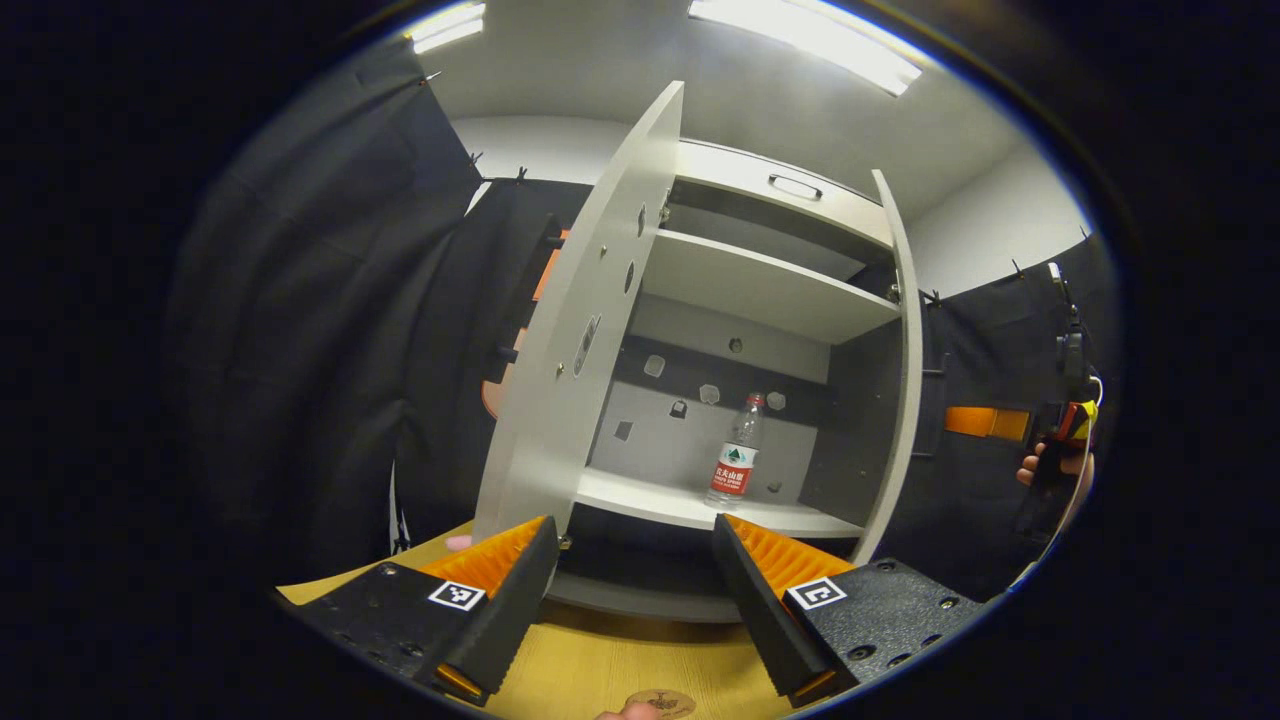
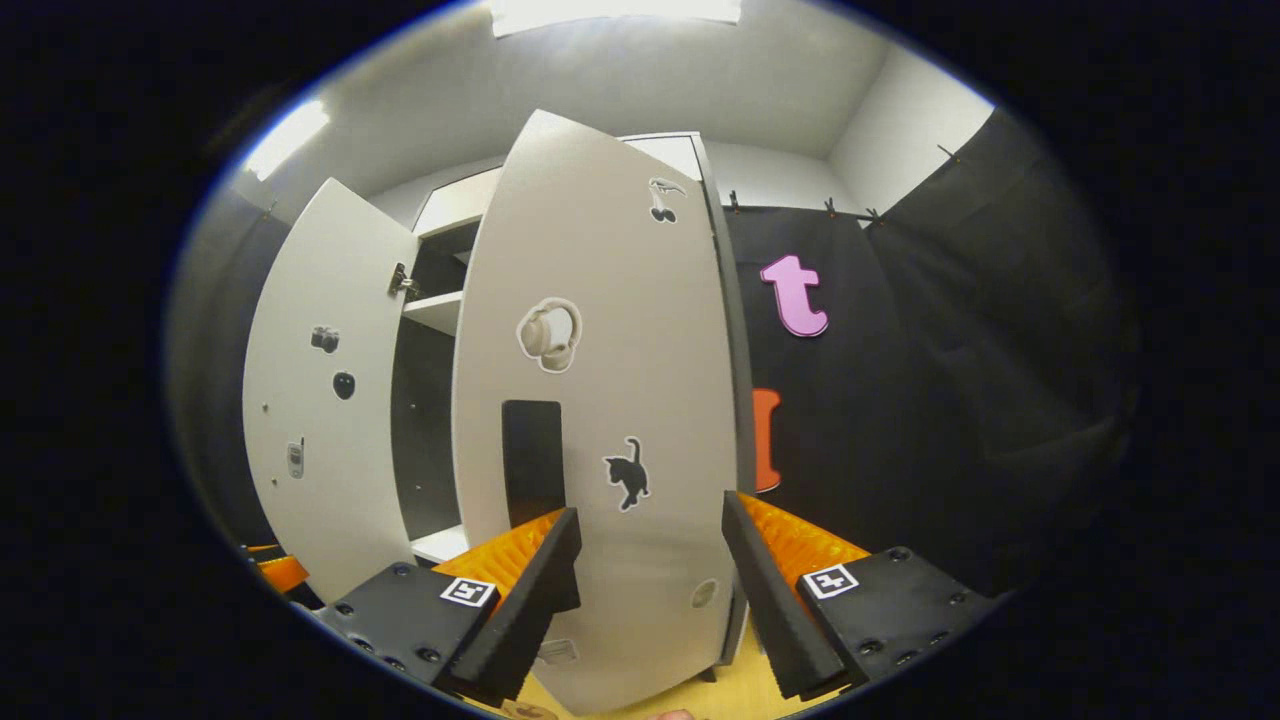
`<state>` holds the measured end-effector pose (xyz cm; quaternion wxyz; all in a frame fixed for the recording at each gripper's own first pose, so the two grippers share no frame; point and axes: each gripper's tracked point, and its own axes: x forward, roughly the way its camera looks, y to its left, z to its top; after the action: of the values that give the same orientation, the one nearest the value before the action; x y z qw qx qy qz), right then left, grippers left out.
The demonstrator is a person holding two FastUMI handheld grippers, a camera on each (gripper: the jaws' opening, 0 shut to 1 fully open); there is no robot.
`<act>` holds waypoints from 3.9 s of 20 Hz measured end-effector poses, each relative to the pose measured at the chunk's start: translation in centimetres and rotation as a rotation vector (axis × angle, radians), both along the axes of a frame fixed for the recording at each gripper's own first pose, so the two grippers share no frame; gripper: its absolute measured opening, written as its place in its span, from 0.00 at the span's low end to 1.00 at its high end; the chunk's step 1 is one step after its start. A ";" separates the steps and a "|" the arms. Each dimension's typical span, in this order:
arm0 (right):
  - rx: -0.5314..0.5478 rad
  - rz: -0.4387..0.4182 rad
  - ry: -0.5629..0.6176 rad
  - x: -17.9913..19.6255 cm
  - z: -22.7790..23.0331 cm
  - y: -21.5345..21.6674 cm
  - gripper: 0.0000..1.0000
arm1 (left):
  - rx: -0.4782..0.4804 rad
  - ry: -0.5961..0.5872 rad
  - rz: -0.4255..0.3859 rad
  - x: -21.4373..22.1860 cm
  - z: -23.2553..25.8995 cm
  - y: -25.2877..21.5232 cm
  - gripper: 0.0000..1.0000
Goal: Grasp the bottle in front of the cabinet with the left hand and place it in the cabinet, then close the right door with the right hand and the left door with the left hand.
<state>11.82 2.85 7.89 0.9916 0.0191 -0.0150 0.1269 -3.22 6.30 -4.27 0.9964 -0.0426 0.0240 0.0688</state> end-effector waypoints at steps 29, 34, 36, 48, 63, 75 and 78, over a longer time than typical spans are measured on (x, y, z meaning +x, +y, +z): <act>-0.048 -0.007 0.053 -1.2 -2.3 3.6 0.97 | 0.045 -0.240 0.406 -0.1 11.0 17.4 0.94; -0.057 -0.045 0.061 -6.2 -5.3 1.5 0.97 | 0.066 -0.235 0.373 3.0 11.2 17.2 0.94; -0.040 -0.059 0.080 -7.7 -6.1 0.7 0.96 | 0.092 -0.224 0.343 4.0 11.0 16.5 0.94; -0.008 -0.134 0.115 -10.6 -7.3 -2.6 0.96 | 0.096 -0.196 0.184 5.3 10.9 12.6 0.87; -0.015 -0.223 0.134 -12.7 -7.4 -7.6 0.96 | 0.055 -0.154 -0.085 9.6 8.1 -1.1 0.93; 0.008 -0.294 0.155 -14.0 -7.7 -9.7 0.96 | 0.043 -0.103 -0.174 15.1 5.1 -5.3 0.94; 0.000 -0.324 0.145 -14.3 -7.5 -10.6 0.96 | 0.022 -0.094 -0.196 16.5 4.4 -6.1 0.94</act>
<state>-2.50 -7.73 0.38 0.9976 0.0254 0.0537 -0.0363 13.24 0.24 0.09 0.9988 -0.0324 -0.0192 -0.0307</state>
